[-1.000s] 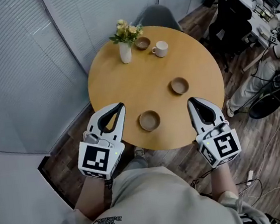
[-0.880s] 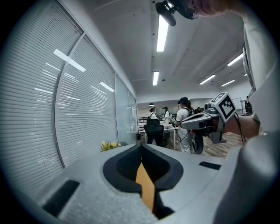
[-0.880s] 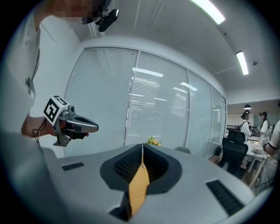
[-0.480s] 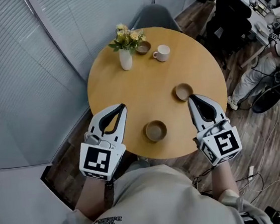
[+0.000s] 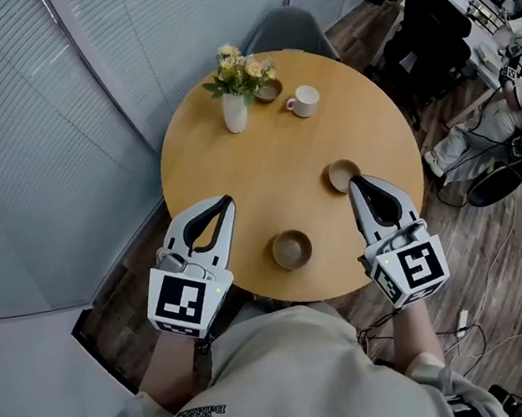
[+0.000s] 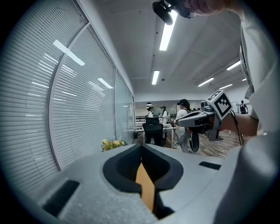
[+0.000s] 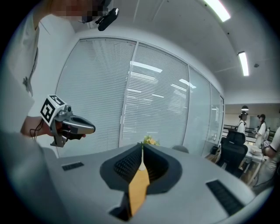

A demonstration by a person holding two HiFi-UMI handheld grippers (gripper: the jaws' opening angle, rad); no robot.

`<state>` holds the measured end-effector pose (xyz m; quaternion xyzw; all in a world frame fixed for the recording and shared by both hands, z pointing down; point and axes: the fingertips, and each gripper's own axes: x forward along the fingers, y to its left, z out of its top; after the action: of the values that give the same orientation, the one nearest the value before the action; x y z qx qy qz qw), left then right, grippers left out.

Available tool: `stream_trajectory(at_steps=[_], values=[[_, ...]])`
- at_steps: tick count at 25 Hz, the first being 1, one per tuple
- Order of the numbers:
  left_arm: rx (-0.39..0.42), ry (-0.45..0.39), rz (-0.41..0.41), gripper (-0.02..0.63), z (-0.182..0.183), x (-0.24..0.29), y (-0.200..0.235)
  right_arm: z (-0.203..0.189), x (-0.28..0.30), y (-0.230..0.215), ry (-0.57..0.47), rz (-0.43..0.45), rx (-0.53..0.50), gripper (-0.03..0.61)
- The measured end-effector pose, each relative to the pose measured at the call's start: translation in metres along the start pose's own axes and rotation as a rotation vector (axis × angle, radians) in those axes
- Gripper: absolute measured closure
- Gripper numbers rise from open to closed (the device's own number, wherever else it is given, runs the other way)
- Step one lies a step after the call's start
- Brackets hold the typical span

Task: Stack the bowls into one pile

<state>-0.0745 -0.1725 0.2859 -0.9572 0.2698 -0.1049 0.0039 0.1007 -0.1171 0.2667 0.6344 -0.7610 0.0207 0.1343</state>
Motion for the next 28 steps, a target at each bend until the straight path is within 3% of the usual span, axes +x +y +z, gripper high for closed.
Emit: stream_trajectory(at_steps=[28], values=[[0.012,0.076,0.135,0.594,0.0,0.039,-0.024,-0.029,0.012,-0.07,-0.003,0.112,0.045,0.547]])
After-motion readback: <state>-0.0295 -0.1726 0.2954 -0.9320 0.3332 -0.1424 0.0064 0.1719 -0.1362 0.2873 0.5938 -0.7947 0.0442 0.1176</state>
